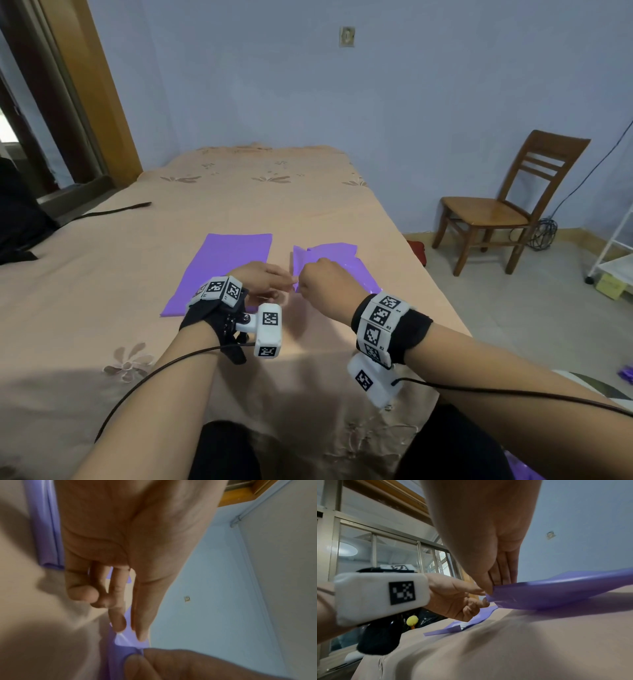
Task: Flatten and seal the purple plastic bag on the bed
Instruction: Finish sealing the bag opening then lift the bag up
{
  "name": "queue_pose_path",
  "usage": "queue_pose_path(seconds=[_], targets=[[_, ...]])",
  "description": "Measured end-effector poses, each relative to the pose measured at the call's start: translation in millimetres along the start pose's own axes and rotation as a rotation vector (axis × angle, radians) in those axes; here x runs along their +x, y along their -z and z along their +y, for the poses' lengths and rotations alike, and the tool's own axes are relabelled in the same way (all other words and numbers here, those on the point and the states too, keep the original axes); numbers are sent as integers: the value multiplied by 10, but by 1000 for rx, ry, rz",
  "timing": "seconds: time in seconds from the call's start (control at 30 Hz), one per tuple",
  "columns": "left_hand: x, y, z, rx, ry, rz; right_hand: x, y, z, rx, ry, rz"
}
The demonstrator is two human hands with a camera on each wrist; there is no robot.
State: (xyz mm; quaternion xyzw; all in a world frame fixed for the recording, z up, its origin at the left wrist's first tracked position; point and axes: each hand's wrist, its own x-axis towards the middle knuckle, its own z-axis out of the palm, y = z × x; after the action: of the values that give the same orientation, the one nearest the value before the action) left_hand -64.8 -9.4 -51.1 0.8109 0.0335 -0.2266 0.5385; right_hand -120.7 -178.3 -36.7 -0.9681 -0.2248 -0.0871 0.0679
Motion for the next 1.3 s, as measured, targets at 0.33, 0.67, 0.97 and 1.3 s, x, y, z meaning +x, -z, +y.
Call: queue_pose_path(seconds=[0.33,0.67,0.97,1.3], targets=[[-88,-68,1,135,-249,73,50,89,47,79,-58,-54],[9,-48,-26,208,-318,99,23,94,77,104,-61,-56],[4,-78,-35,107,-313,105,42,58,130,148,-95,-19],[-73,-144,0,147,-300,99,-10,71,168,136,-78,-13]])
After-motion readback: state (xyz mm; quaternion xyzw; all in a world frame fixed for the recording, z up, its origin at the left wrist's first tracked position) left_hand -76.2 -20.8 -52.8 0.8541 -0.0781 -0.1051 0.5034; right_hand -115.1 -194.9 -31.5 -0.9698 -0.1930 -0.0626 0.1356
